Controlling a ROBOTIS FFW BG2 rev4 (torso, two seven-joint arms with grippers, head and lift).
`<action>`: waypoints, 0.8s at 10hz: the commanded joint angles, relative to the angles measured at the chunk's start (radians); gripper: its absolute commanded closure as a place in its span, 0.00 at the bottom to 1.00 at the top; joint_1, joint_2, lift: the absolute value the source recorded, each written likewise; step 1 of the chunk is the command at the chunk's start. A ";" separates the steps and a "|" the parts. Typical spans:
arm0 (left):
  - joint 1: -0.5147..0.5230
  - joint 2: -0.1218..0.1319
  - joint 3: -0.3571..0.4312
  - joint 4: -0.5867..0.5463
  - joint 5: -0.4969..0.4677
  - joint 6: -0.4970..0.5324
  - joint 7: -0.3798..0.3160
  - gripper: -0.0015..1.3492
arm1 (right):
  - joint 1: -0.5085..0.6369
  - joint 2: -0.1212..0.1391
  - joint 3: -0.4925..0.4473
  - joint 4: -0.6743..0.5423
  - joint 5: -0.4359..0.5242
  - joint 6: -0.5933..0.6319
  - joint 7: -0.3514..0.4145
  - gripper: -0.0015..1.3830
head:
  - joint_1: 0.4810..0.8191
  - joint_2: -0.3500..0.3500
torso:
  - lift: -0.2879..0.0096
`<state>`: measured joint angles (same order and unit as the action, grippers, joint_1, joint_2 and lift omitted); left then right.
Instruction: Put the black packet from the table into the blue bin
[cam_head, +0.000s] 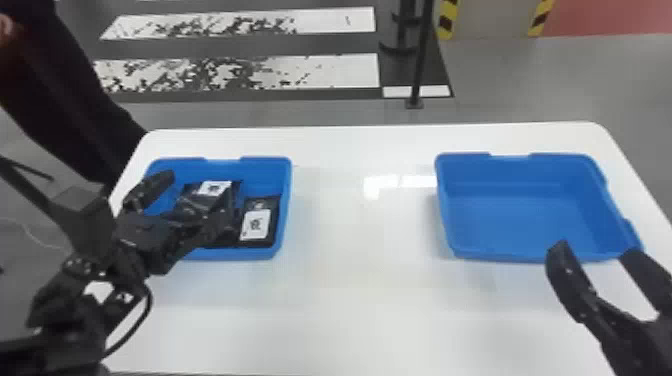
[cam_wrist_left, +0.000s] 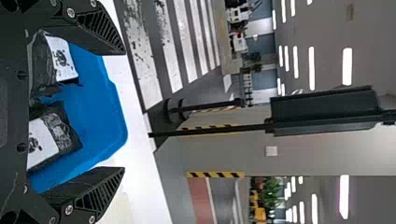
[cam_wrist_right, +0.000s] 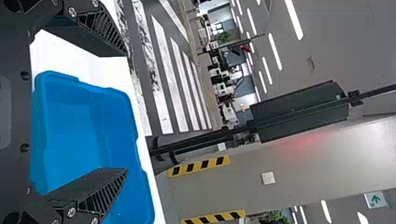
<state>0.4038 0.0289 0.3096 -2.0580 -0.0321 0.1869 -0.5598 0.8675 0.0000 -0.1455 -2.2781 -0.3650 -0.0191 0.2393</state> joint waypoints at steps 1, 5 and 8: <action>0.109 -0.009 -0.012 -0.027 0.158 -0.133 0.038 0.09 | 0.004 0.001 0.000 -0.001 -0.002 -0.001 0.000 0.10 | 0.63 0.58 | 0.60; 0.332 -0.012 -0.020 -0.110 0.319 -0.369 0.181 0.09 | 0.018 0.001 0.000 -0.008 -0.008 -0.001 0.000 0.10 | 0.63 0.60 | 0.60; 0.462 -0.010 -0.030 -0.201 0.353 -0.420 0.256 0.09 | 0.026 0.001 0.000 -0.013 -0.010 -0.001 0.000 0.10 | 0.63 0.64 | 0.60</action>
<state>0.8482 0.0183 0.2791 -2.2440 0.3197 -0.2283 -0.3041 0.8929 0.0000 -0.1457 -2.2912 -0.3749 -0.0197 0.2393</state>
